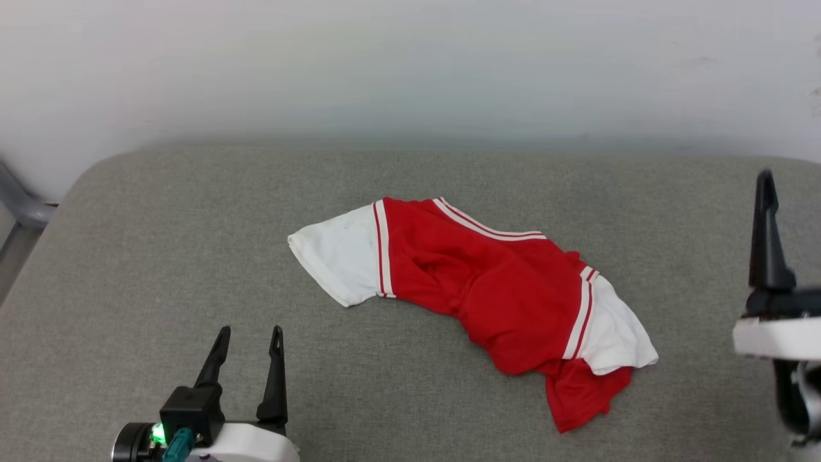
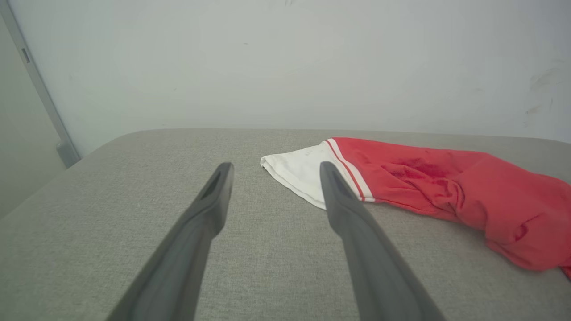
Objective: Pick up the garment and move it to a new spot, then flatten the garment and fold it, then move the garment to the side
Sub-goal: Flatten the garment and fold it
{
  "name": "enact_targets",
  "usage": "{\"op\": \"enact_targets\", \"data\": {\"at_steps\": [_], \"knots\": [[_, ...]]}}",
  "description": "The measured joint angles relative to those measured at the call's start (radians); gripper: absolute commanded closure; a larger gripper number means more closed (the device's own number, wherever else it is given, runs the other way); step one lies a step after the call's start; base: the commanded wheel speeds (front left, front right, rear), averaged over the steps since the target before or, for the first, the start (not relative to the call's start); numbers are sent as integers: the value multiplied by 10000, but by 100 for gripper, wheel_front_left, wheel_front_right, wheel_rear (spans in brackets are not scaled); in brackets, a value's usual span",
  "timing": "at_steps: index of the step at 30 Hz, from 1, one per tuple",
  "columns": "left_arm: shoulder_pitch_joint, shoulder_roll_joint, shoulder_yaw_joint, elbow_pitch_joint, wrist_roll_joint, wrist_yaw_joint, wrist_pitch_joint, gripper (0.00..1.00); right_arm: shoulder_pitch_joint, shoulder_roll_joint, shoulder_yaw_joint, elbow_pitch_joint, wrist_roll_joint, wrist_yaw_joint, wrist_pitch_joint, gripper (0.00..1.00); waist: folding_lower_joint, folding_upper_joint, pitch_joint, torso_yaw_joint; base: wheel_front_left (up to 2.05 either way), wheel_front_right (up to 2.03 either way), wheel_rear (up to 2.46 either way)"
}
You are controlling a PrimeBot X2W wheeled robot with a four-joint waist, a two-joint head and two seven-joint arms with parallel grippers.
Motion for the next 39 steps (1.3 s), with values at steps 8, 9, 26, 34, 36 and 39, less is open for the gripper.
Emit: {"op": "enact_targets", "data": {"at_steps": [8,9,26,34,36,39], "knots": [[-369,-15,-40,-56,15,-21,0,0,-2622,-2654,2086,1513,1116,0,562,0,0,0,615,156,0,0,0],[-426,-15,-52,-65,13,-21,0,0,-2933,-3024,2487,1724,1317,0,976,0,0,0,697,179,0,0,0],[-1637,-21,-692,-512,-374,270,0,0,-6268,-6289,7896,3239,6830,0,10163,0,1,0,2509,788,0,0,0],[-2153,-21,-997,-604,-606,445,0,0,-6867,-6013,8874,4305,7010,0,11191,0,0,0,3392,1386,0,0,0],[-2197,-21,-1064,-596,-640,499,0,0,-6868,-5912,9083,4567,7026,0,11166,0,1,0,3540,1540,0,0,0],[-2271,-23,-1143,-581,-709,537,-2,0,-6867,-6038,9591,4707,7091,-23,11217,0,-1,0,3674,1726,0,0,0]]}}
